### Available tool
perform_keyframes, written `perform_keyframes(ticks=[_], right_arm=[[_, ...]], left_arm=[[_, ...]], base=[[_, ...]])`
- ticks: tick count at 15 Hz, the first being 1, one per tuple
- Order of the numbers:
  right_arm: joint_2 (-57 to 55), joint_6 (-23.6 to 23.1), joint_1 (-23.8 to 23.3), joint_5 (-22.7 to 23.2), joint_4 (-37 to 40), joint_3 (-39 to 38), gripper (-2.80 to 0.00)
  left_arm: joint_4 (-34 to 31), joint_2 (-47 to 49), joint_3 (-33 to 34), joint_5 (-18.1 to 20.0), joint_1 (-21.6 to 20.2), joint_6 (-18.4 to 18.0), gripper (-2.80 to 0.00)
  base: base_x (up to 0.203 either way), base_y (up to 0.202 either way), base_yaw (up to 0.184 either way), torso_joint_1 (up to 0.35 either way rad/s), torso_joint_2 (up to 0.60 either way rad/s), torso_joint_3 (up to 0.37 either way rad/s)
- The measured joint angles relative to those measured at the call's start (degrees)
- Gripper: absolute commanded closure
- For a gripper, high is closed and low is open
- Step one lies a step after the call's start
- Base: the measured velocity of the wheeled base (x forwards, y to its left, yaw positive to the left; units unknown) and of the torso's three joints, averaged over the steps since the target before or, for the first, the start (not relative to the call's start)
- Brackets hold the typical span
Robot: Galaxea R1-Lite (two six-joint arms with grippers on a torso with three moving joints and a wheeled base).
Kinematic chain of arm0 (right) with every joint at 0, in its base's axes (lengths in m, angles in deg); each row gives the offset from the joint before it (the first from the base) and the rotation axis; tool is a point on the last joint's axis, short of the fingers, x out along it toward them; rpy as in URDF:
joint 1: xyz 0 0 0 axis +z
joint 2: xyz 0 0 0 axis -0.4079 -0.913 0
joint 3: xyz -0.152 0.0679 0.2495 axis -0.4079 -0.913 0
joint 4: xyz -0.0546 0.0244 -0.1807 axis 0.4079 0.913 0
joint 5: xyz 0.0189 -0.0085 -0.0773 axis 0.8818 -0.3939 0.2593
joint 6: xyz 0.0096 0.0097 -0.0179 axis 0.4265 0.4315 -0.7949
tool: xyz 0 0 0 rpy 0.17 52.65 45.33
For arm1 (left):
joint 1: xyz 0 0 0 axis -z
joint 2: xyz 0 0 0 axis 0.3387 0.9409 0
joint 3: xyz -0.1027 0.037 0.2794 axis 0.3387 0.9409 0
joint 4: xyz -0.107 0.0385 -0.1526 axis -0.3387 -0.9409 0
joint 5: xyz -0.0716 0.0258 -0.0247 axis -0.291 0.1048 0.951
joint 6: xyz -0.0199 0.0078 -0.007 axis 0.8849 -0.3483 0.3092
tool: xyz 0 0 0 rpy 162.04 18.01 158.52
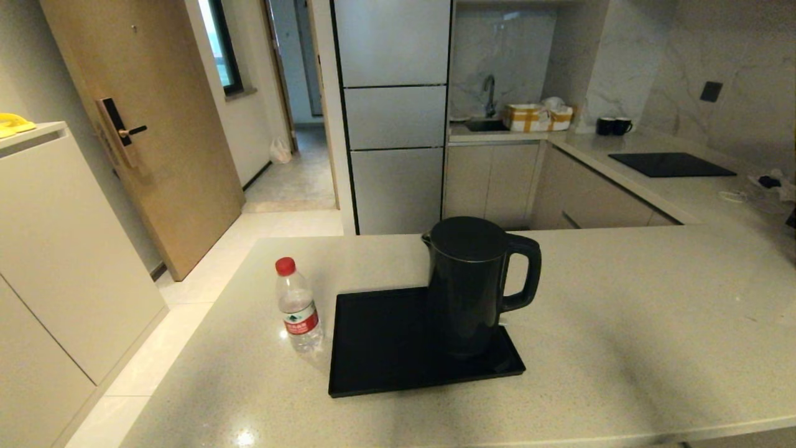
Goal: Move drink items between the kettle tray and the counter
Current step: Return the bottled water to its original position
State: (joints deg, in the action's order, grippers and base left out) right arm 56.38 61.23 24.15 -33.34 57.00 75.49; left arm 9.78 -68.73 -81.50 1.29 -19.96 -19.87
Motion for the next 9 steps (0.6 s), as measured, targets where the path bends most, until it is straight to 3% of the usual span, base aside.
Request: perform_keyframes(ticks=[6, 9], right_arm=[[0.00, 0.11, 0.00, -0.04, 0.04, -0.11, 0.00], [0.00, 0.02, 0.00, 0.02, 0.02, -0.11, 0.00]], left_arm=[[-0.09, 0.00, -0.03, 0.01, 0.00, -0.32, 0.00], [-0.91, 0.00, -0.23, 0.89, 0.00, -4.13, 0.00]], base=[[0.000, 0.000, 0.000, 0.000, 0.00, 0.000], [0.000, 0.000, 0.000, 0.000, 0.00, 0.000]])
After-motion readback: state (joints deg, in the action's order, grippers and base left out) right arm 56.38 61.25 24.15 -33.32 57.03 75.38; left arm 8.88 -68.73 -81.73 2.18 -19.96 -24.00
